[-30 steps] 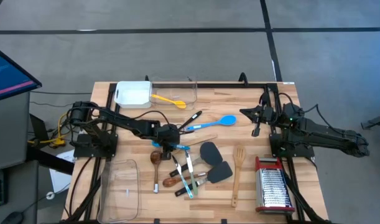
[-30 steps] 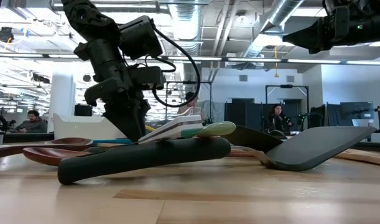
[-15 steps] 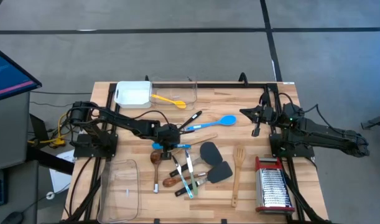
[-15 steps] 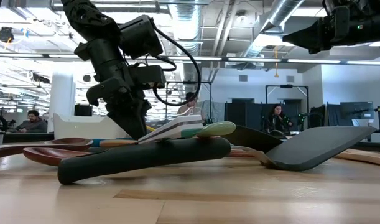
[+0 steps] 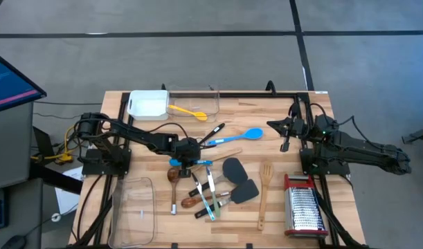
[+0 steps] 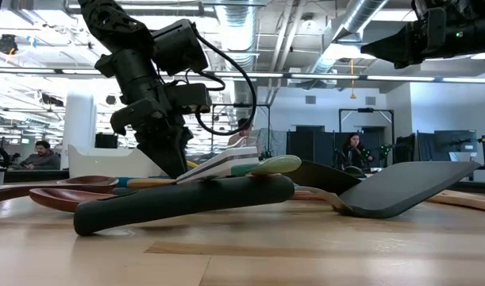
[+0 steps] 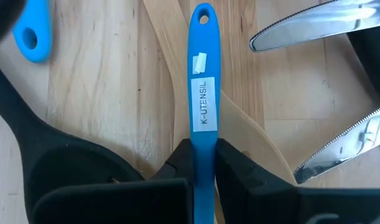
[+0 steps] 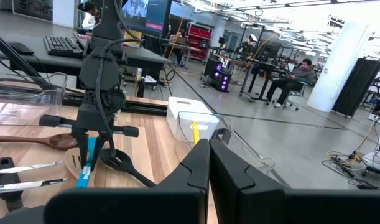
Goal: Pick & Place Kitchen Items
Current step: Put the blue serving spoon into the top transparent bin
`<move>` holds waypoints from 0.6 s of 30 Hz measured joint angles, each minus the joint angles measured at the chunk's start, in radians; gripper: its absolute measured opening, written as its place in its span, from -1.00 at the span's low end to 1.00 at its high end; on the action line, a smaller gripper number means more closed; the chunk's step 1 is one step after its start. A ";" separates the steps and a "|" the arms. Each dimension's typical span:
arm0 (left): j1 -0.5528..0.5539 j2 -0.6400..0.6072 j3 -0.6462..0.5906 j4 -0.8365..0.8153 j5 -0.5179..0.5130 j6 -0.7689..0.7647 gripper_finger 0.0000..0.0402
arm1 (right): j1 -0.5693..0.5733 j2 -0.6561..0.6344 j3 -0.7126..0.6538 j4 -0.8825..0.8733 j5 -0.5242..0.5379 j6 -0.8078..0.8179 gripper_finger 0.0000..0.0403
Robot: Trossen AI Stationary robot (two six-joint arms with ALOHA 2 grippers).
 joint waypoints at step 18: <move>0.000 -0.206 -0.005 -0.073 -0.062 -0.001 -0.91 | -0.002 0.000 0.000 -0.001 0.000 0.000 -0.99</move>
